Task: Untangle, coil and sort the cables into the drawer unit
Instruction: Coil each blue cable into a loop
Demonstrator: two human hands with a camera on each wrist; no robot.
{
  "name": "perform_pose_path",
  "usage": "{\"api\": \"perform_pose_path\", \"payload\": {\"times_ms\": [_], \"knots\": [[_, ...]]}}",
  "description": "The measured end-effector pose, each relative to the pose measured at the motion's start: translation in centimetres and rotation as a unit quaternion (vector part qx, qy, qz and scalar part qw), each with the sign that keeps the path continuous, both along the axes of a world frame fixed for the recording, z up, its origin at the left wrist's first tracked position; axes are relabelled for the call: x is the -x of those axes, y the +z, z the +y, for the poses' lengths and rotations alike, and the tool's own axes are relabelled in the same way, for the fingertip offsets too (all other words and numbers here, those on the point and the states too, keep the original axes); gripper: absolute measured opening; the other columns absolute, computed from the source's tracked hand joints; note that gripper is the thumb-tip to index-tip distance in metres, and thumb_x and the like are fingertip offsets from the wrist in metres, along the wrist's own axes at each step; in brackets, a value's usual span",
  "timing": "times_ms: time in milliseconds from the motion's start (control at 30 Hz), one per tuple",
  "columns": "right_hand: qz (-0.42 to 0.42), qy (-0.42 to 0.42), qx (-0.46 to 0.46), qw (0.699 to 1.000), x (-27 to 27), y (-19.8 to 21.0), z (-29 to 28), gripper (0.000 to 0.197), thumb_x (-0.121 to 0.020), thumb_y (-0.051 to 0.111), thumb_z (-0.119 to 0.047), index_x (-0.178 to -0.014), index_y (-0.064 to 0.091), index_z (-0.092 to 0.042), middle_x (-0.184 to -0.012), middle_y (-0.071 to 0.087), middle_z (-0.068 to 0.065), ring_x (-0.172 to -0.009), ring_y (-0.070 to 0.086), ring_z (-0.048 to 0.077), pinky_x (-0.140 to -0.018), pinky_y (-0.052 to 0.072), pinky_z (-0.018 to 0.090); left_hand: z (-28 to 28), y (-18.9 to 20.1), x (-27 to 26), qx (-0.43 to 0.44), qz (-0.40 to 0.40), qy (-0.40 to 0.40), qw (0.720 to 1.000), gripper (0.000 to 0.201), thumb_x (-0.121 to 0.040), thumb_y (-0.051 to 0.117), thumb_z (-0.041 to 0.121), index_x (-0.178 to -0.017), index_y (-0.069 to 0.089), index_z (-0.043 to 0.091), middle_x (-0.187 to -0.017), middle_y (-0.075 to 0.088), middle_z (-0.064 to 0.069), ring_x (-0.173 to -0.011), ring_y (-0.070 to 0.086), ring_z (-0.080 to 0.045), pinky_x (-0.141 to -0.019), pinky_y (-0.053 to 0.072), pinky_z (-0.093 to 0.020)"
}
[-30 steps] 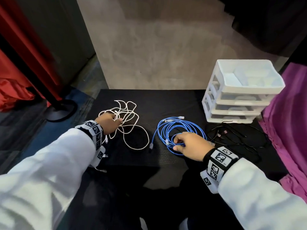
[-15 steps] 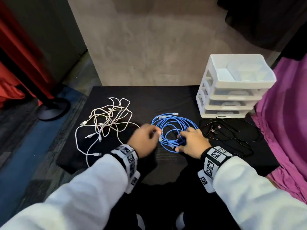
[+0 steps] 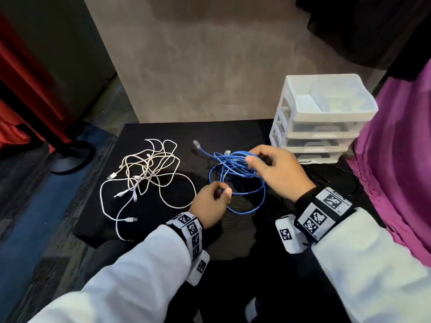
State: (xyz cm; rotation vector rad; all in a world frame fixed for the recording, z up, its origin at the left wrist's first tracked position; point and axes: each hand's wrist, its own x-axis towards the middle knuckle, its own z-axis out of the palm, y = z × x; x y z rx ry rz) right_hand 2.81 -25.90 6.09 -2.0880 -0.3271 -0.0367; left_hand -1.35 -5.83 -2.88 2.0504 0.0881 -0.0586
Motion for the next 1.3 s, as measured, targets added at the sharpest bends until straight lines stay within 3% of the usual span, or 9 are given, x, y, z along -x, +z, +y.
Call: {"api": "perform_pose_path", "payload": {"times_ms": [100,200,300,400,533,633,833,1000,1300], "knots": [[0.016,0.009,-0.011,1.000,0.1,-0.1,0.3,0.009,-0.097,0.067,-0.034,-0.091,0.072,-0.030,-0.082,0.076,-0.001,-0.075,0.071,0.023,-0.080,0.060,0.049,-0.6,0.3,-0.6,0.111,-0.004,0.131,0.985,0.043,-0.081,0.076,0.053,-0.110,0.056,0.030,-0.114,0.057,0.002,-0.087,0.062,-0.005,-0.088,0.047,-0.018],[0.059,0.021,-0.056,0.996,0.6,-0.9,0.8,0.012,-0.102,0.065,-0.024,-0.093,0.073,-0.022,-0.085,0.076,0.002,-0.065,0.065,0.012,-0.069,0.053,0.028,-1.3,1.4,-1.0,0.356,0.111,0.141,0.917,0.072,-0.077,0.083,0.054,-0.125,0.031,0.039,-0.119,0.065,-0.001,-0.086,0.065,-0.013,-0.082,0.053,-0.036],[0.107,0.064,-0.070,0.990,1.3,-1.9,1.6,0.016,-0.106,0.059,-0.022,-0.096,0.070,-0.016,-0.085,0.075,0.007,-0.065,0.063,0.014,-0.061,0.047,0.022,-1.6,2.3,-1.7,0.469,0.138,0.142,0.861,0.053,-0.087,0.081,0.028,-0.111,0.036,0.040,-0.109,0.074,-0.010,-0.084,0.069,-0.024,-0.070,0.053,-0.035],[0.147,0.063,-0.090,0.983,1.4,-2.3,2.0,0.023,-0.109,0.052,-0.023,-0.096,0.070,-0.017,-0.095,0.077,0.013,-0.067,0.067,0.016,-0.056,0.046,0.024,-1.2,3.1,-1.9,0.475,0.147,0.097,0.862,0.018,-0.094,0.068,0.009,-0.106,0.057,0.015,-0.080,0.073,-0.008,-0.064,0.066,-0.017,-0.058,0.052,-0.026],[0.173,0.049,-0.126,0.976,1.2,-1.9,1.7,0.024,-0.110,0.051,-0.023,-0.101,0.072,-0.017,-0.107,0.077,0.008,-0.071,0.071,0.018,-0.056,0.047,0.024,1.1,3.3,-2.3,0.545,0.208,0.070,0.809,0.048,-0.089,0.065,0.036,-0.128,0.064,0.009,-0.131,0.061,-0.018,-0.115,0.064,-0.032,-0.106,0.048,-0.049],[0.195,0.073,-0.133,0.969,1.3,-1.5,1.9,0.024,-0.110,0.051,-0.023,-0.104,0.073,-0.018,-0.108,0.077,0.011,-0.072,0.071,0.018,-0.059,0.048,0.027,1.4,3.2,-2.3,0.496,0.173,0.040,0.850,0.069,-0.091,0.064,0.060,-0.136,0.061,0.008,-0.128,0.068,-0.016,-0.114,0.067,-0.033,-0.104,0.050,-0.055],[0.119,0.006,-0.170,0.978,0.8,0.2,2.6,0.027,-0.110,0.052,-0.024,-0.101,0.074,-0.010,-0.077,0.070,0.004,-0.050,0.053,0.012,-0.049,0.038,0.019,1.3,3.2,-2.2,0.421,0.041,0.128,0.897,0.035,-0.090,0.067,-0.004,-0.121,0.060,0.009,-0.094,0.067,-0.013,-0.062,0.065,-0.017,-0.057,0.057,-0.029],[0.044,-0.074,-0.210,0.974,-0.8,4.1,0.9,0.028,-0.110,0.050,-0.023,-0.091,0.067,-0.011,-0.054,0.060,0.001,-0.044,0.033,0.018,-0.044,0.025,0.025,3.3,3.6,-2.3,0.375,-0.007,0.089,0.923,0.048,-0.090,0.073,0.001,-0.134,0.057,0.014,-0.100,0.074,-0.003,-0.073,0.067,-0.015,-0.062,0.057,-0.029],[-0.076,-0.189,-0.259,0.944,-2.5,9.4,-3.6,0.029,-0.109,0.047,-0.027,-0.083,0.060,-0.024,-0.057,0.056,-0.006,-0.047,0.051,0.011,-0.041,0.033,0.023,7.3,3.5,-2.9,0.351,-0.026,0.127,0.928,0.028,-0.096,0.064,0.000,-0.123,0.061,0.010,-0.086,0.067,-0.004,-0.066,0.065,-0.012,-0.065,0.060,-0.033]]}}
